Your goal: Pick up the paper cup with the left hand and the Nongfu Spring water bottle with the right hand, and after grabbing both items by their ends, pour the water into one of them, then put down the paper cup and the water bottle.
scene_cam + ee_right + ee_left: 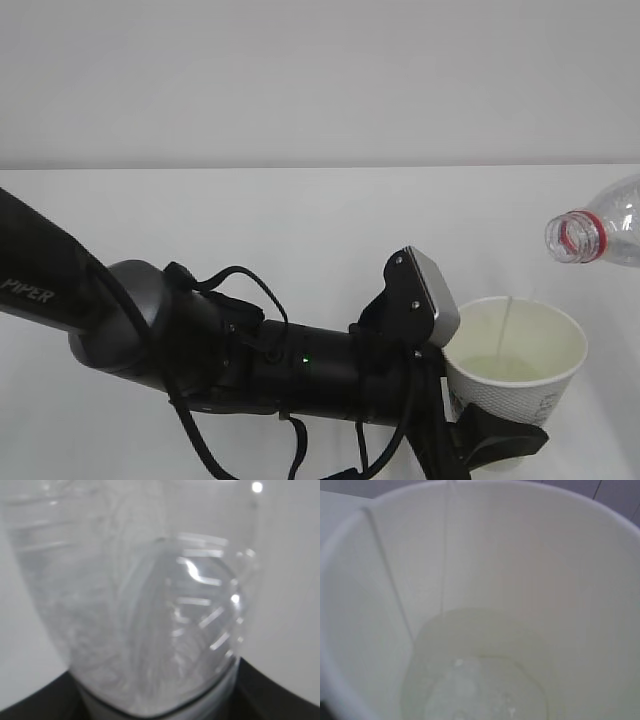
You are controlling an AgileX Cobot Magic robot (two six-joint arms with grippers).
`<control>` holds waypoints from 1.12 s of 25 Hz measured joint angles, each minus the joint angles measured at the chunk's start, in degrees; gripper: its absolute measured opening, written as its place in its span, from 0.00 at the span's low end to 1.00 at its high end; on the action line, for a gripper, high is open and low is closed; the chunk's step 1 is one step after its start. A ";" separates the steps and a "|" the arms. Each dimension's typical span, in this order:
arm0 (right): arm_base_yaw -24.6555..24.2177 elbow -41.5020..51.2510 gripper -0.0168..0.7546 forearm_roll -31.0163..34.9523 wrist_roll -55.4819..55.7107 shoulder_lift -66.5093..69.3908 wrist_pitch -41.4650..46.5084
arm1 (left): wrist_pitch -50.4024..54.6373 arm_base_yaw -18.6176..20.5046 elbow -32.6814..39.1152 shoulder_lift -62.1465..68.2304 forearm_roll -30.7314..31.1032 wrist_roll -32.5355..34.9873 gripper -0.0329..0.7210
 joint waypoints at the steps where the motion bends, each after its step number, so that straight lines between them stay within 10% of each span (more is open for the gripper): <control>1: 0.00 0.00 0.54 0.00 0.00 0.00 0.00 | 0.10 0.00 0.00 0.00 0.00 0.00 0.76; 28: 0.00 0.00 0.54 0.21 0.00 0.00 -0.09 | 0.09 0.00 0.00 0.00 0.00 0.00 0.76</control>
